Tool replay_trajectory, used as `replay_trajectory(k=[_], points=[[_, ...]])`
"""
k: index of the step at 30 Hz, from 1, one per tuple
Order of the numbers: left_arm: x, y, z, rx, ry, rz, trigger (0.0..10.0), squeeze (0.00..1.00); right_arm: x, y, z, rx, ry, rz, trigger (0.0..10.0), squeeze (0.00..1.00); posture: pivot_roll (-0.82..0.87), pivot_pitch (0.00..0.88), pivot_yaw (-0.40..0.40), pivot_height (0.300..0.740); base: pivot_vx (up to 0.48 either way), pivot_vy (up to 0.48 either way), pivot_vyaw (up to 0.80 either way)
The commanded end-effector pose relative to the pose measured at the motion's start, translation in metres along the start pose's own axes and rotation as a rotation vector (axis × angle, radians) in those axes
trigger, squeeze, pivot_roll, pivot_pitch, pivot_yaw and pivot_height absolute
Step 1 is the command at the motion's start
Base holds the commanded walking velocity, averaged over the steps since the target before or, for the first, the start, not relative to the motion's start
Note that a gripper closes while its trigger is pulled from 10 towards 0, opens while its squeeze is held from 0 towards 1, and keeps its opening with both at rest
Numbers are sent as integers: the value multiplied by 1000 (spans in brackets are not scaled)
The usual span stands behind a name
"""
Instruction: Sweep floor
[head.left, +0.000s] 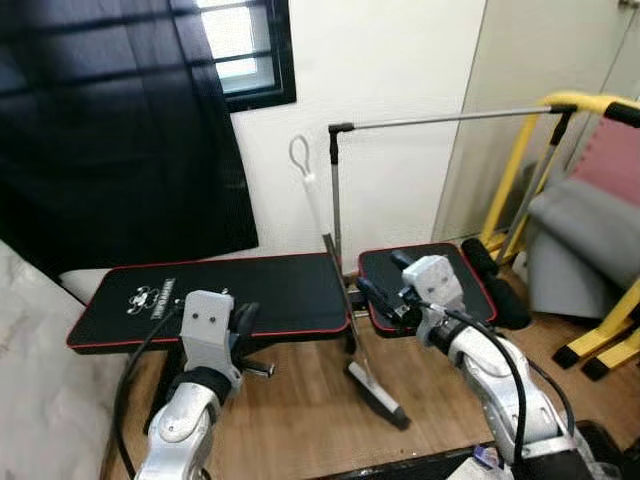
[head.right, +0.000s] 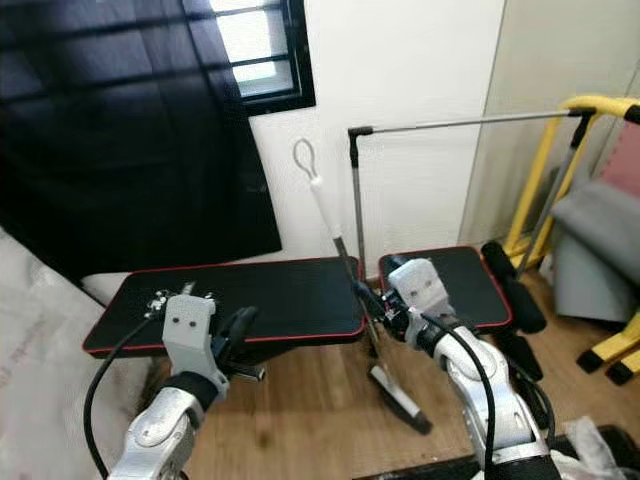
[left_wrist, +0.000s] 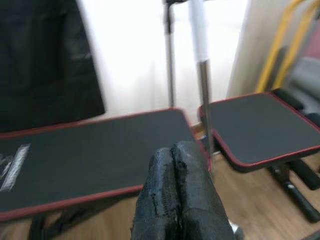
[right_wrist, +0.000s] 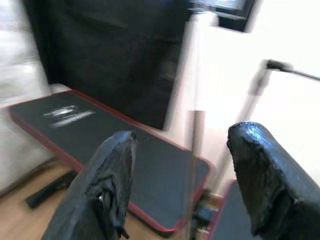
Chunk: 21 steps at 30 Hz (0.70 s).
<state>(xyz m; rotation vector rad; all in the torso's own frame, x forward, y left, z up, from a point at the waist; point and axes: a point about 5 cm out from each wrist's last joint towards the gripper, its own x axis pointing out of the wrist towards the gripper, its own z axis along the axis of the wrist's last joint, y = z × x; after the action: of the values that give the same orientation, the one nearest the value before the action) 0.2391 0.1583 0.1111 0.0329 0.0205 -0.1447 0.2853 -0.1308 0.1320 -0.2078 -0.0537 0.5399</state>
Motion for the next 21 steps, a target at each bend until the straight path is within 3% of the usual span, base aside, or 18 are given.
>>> replay_trajectory(k=[1, 7, 15, 19, 21], points=[[1, 4, -3, -7, 19, 36, 10000, 0, 0, -2, 0, -16, 3, 0, 10000, 0, -34, 0, -20, 740, 0, 0, 0], [1, 6, -2, -9, 19, 44, 10000, 0, 0, -2, 0, -42, 11, 4, 10000, 0, -36, 0, -18, 740, 0, 0, 0], [0, 7, -2, -17, 16, 40, 10000, 0, -1, -7, -1, -57, 24, -18, 10000, 0, -38, 0, -16, 740, 62, 0, 764], [0, 7, -3, -21, 17, 37, 10000, 0, 0, -7, -2, -51, 33, -2, 10000, 0, -40, 0, -13, 740, 272, 0, 0], [0, 7, -3, -24, 18, 36, 10000, 0, 0, -8, -3, -72, 44, -3, 10000, 0, -41, 0, -14, 740, 289, 0, 800]])
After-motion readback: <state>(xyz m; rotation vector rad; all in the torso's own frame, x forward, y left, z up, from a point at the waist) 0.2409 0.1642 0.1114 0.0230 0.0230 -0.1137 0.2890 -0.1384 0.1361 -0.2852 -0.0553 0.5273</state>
